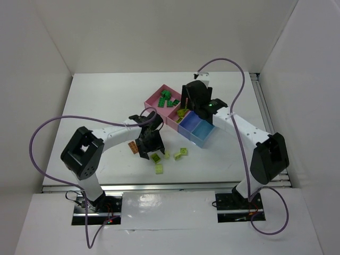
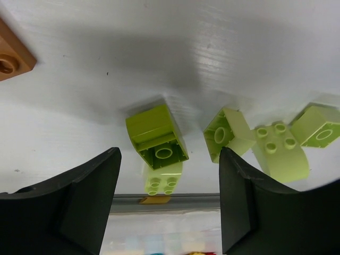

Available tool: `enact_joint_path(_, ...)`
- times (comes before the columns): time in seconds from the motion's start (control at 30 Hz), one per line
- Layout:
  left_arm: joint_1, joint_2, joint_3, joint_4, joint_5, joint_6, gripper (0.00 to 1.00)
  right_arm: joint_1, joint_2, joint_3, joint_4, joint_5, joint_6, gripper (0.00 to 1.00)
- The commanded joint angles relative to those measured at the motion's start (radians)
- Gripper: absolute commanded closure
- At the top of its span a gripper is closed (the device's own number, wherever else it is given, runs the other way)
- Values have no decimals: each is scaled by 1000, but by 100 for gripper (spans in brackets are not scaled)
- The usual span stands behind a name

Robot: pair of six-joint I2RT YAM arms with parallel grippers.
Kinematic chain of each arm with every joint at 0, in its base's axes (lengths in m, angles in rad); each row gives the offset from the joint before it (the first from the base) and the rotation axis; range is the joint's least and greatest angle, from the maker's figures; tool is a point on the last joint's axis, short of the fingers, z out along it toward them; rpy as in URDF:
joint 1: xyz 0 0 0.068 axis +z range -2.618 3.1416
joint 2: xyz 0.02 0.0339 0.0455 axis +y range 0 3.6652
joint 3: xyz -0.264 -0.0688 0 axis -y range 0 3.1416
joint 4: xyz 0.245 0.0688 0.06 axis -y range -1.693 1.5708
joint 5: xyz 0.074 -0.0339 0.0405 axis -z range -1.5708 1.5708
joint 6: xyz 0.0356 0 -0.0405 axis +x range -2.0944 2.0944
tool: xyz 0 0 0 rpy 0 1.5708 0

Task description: Sort the legos into containers by color

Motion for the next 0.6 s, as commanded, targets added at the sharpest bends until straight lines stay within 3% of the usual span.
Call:
enact_joint_path(0.0, -2, 16, -16, -18, -46, -64, 25, -22, -59, -65, -14, 19, 5, 16)
enact_joint_path(0.2, -2, 59, -16, -27, -55, -90, 34, -42, -106, -126, -34, 19, 14, 16)
enact_joint_path(0.57, -2, 30, -18, -27, -74, -80, 36, -52, -136, -176, -44, 10, 23, 16)
